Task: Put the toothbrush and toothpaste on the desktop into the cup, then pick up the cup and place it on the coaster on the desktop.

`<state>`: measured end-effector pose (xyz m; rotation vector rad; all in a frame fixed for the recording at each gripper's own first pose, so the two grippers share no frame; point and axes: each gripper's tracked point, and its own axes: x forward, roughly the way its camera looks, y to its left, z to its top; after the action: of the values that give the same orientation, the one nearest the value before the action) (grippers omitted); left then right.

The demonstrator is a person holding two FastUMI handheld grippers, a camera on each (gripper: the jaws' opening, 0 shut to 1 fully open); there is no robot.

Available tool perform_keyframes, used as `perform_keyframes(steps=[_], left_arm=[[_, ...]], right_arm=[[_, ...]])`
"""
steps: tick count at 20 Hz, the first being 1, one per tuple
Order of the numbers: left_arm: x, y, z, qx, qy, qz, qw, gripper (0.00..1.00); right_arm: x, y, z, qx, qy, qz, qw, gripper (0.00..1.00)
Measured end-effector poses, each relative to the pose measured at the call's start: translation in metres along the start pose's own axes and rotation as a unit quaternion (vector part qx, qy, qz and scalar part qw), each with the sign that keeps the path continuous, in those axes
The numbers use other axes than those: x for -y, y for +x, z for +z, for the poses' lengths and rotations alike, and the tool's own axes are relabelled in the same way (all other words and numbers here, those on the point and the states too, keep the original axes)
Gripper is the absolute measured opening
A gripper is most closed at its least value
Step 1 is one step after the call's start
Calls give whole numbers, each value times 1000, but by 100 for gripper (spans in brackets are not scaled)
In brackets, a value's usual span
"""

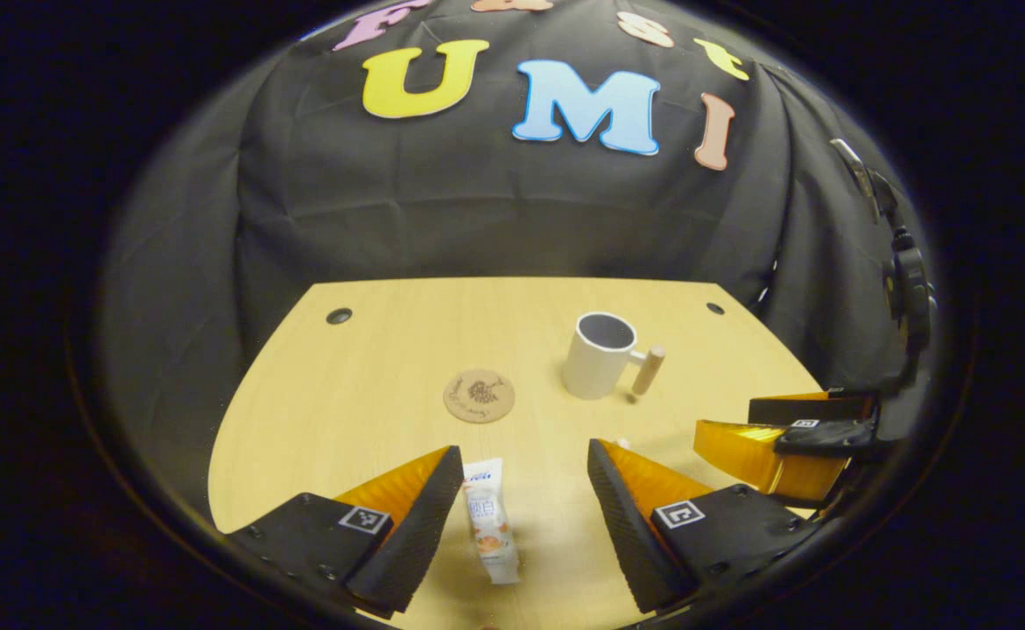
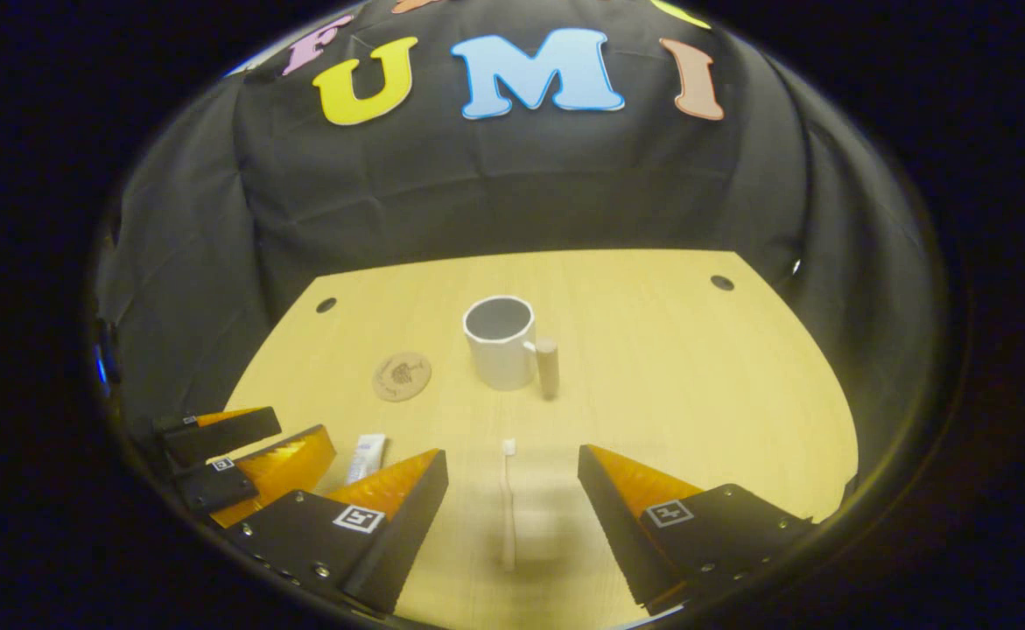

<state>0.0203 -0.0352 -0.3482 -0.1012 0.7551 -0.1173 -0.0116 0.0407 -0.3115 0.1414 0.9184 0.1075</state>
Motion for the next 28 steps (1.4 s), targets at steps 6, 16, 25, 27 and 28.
perform_keyframes(steps=[6, 16, 25, 27, 28], left_arm=[[-14, 26, -55, -91, -29, 10, 995, 94], [-28, 51, -122, -227, -50, 24, 972, 96], [-37, 63, -145, -269, -60, 44, 960, 90], [-37, 64, -144, -269, -60, 50, 960, 94], [-37, 65, -146, -271, -59, 55, 959, 94]], right_arm=[[1, 26, -50, -104, -8, -13, 995, 93], [-1, 55, -91, -221, -8, -22, 975, 88], [-6, 72, -107, -259, -15, -30, 965, 82], [-4, 74, -108, -264, -20, -35, 964, 82], [-3, 74, -111, -269, -23, -37, 962, 82]])
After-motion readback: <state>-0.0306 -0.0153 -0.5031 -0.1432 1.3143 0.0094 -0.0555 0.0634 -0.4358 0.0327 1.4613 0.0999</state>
